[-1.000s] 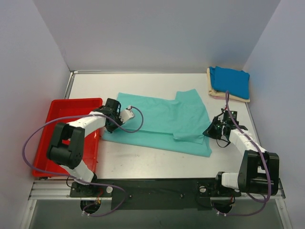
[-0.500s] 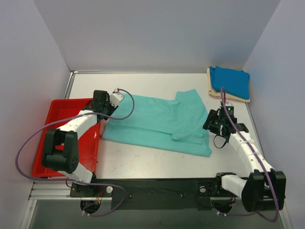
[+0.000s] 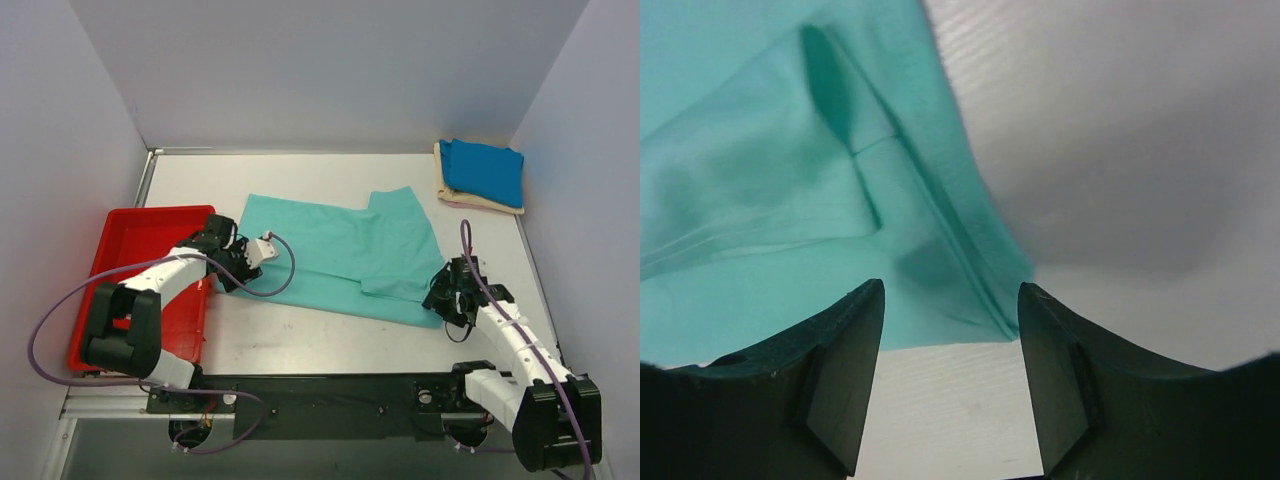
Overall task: Fold and stack the t-shirts
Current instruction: Fold the flattened tshirt in 1/3 of the way
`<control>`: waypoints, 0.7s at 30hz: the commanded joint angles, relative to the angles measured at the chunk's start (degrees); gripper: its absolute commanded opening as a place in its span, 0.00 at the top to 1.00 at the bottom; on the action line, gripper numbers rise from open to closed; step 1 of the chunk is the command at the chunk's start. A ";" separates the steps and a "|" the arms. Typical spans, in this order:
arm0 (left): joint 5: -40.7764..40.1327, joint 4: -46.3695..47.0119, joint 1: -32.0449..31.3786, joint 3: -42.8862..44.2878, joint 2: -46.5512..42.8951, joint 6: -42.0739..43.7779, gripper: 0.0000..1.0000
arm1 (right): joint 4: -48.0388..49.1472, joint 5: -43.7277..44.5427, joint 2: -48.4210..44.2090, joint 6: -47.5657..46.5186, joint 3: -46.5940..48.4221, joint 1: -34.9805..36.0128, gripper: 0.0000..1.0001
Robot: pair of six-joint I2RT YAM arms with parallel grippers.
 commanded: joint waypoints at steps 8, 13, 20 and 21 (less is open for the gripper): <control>-1.59 -3.44 -0.22 0.57 10.22 8.35 0.43 | 5.50 -5.02 4.19 4.41 -5.64 -9.79 0.55; 1.31 -8.45 -1.18 0.49 11.55 8.00 0.77 | 5.15 1.14 5.16 4.76 -4.24 -12.25 1.00; 3.60 -15.04 -10.41 -5.04 6.90 4.76 0.73 | 4.01 -2.80 5.96 2.30 -1.87 -19.96 1.00; 3.86 -16.09 -11.81 -6.01 6.28 4.40 0.71 | 3.83 -4.11 5.52 1.86 -1.78 -21.12 1.00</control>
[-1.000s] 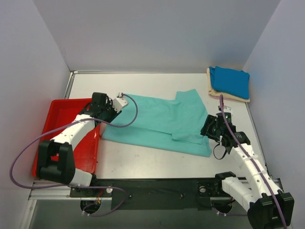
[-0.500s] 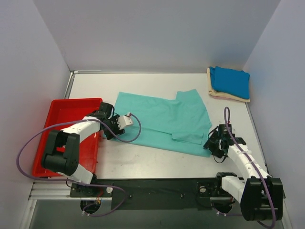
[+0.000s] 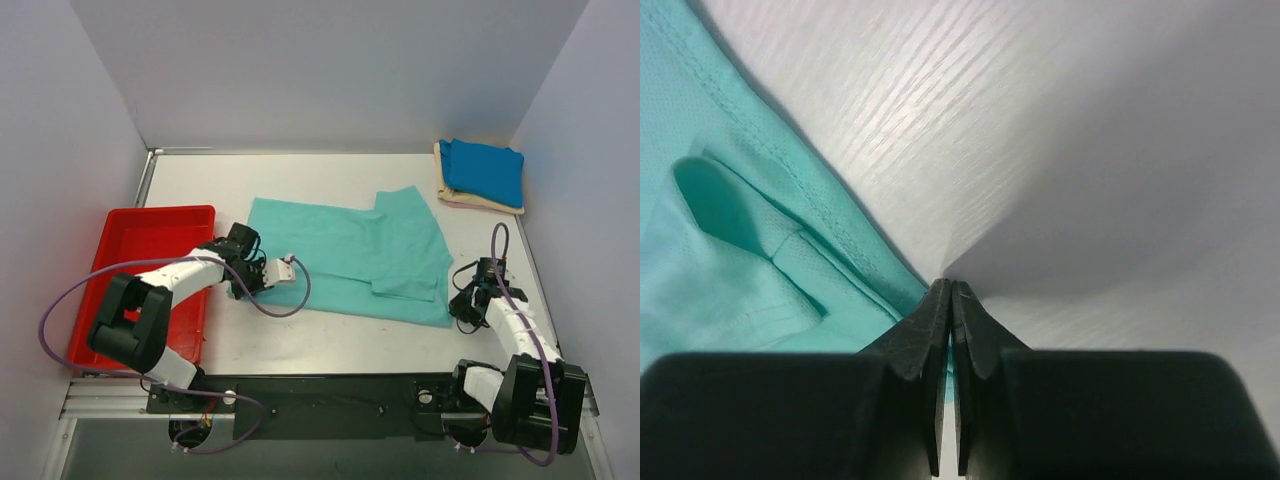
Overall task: Fold and stack the t-shirts
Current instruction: Fold the flattened tshirt in 1/3 of the way
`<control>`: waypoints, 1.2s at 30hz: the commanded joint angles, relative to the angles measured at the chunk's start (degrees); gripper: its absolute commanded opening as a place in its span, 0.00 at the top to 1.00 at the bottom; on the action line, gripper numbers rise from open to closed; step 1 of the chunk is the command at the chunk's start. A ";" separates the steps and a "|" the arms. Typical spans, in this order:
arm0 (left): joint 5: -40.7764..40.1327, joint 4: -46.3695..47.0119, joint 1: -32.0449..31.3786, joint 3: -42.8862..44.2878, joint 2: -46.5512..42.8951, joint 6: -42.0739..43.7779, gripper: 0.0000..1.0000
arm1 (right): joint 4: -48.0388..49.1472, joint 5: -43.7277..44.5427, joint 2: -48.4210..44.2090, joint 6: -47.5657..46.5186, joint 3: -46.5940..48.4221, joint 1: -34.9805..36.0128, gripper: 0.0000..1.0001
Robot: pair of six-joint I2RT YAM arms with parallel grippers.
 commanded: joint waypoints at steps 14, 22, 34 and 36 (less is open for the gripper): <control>7.40 -27.81 -6.06 -1.92 -12.67 -5.99 0.30 | -3.44 -12.12 -8.71 -8.77 18.06 -6.36 0.59; 10.39 -20.71 11.16 22.67 -9.80 -13.73 0.14 | -5.33 -13.45 23.40 -25.89 50.42 12.63 0.49; -3.76 -16.92 13.19 48.95 21.66 -15.23 0.19 | -22.48 -6.87 70.02 -38.31 98.72 16.33 0.46; -4.56 -17.71 13.72 53.26 26.05 -15.06 0.18 | -24.14 -6.26 75.03 -38.22 103.64 16.33 0.45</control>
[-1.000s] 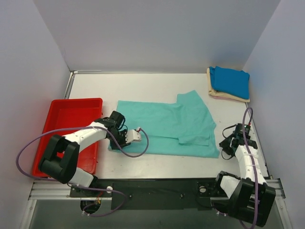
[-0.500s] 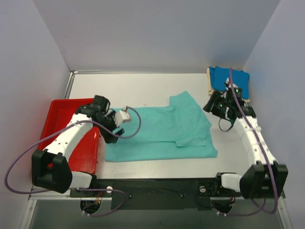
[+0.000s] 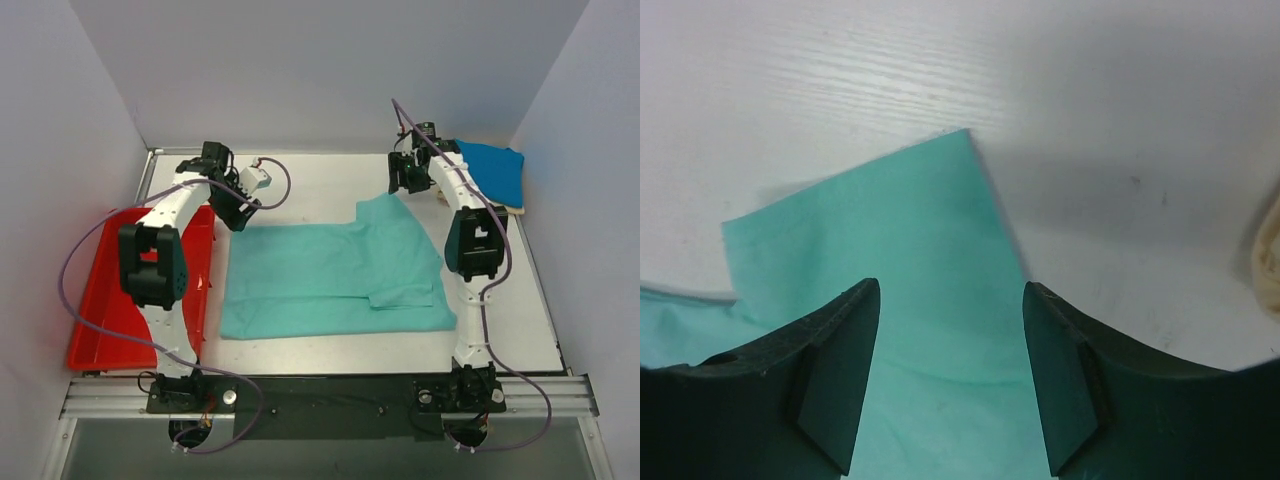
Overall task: Fold and stack the t-shirts
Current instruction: Fold the flattened tshirt in 1/3 of the way, then grap the side of the flattened tshirt furthest away from the robot with both arms
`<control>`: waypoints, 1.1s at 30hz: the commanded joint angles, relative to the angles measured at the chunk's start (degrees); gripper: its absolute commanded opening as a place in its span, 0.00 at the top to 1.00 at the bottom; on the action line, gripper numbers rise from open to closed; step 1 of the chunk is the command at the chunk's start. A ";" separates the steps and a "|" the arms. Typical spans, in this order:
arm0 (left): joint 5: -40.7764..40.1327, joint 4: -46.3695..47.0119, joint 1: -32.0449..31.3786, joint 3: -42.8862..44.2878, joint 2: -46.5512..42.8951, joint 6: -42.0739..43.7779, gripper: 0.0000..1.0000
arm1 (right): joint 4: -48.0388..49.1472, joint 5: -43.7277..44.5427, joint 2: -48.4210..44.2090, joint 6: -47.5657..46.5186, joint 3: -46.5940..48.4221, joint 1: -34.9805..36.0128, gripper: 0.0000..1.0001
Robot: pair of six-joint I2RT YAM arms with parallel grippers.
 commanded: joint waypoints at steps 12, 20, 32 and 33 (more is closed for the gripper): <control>2.27 -10.66 1.90 20.33 20.47 6.81 0.15 | -16.89 0.41 16.85 -5.27 15.36 0.07 0.47; 4.65 -17.37 1.99 22.63 24.08 9.90 0.21 | -18.22 -2.67 16.15 -7.03 12.64 0.51 1.00; 8.78 -6.83 1.81 7.47 8.99 7.96 1.00 | -12.16 -5.67 -2.98 -4.84 -5.17 -0.45 1.00; 8.69 -4.56 1.90 3.42 6.96 8.31 1.00 | -11.28 -4.88 -4.41 -4.22 -8.69 -0.45 1.00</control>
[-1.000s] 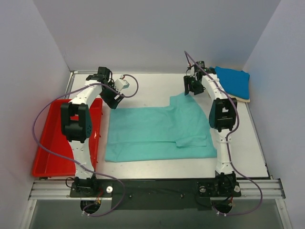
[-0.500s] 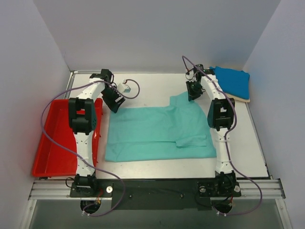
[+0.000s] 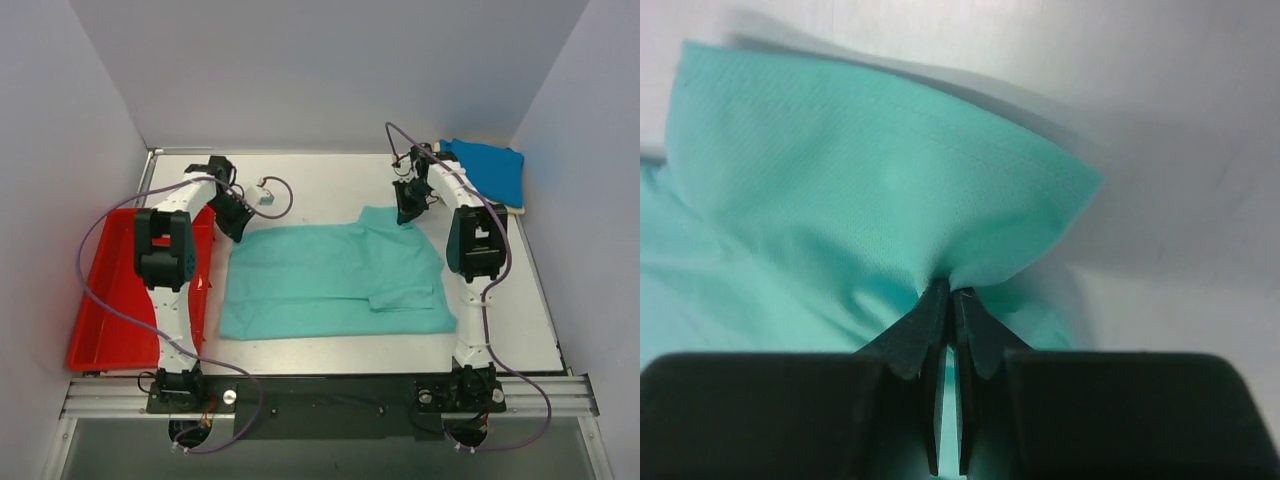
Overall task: Fold and stack the t-shirts
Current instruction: Grap the side of the flattened tshirt furthest away from the robot with both arms, then fold the other side of the tshirt into a rectangle
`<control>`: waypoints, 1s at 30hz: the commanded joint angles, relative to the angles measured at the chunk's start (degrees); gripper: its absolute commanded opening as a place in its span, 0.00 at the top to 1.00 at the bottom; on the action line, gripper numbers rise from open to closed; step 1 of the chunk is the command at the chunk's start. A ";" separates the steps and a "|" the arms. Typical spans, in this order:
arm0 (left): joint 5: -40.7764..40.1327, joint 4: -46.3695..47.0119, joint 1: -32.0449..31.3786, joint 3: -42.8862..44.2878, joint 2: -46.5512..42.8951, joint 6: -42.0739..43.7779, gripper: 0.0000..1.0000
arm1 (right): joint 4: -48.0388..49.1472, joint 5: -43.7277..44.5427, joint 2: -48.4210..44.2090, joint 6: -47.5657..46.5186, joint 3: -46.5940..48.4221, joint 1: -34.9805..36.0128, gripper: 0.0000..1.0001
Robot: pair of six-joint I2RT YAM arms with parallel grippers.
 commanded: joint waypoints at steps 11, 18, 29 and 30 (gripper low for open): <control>3.38 13.13 0.07 -33.34 -34.44 4.92 1.00 | 4.49 3.59 -38.58 9.43 -36.22 -0.08 1.00; 2.77 13.67 -0.02 -44.34 -37.69 8.53 1.00 | 6.85 3.85 -47.56 12.60 -54.60 0.18 1.00; 0.22 15.69 -1.08 -46.45 -35.67 9.85 1.00 | 8.18 6.40 -47.65 14.97 -60.23 0.27 1.00; -0.05 15.77 -0.99 -46.28 -35.59 9.76 1.00 | 8.18 6.49 -47.82 15.06 -60.14 0.36 1.00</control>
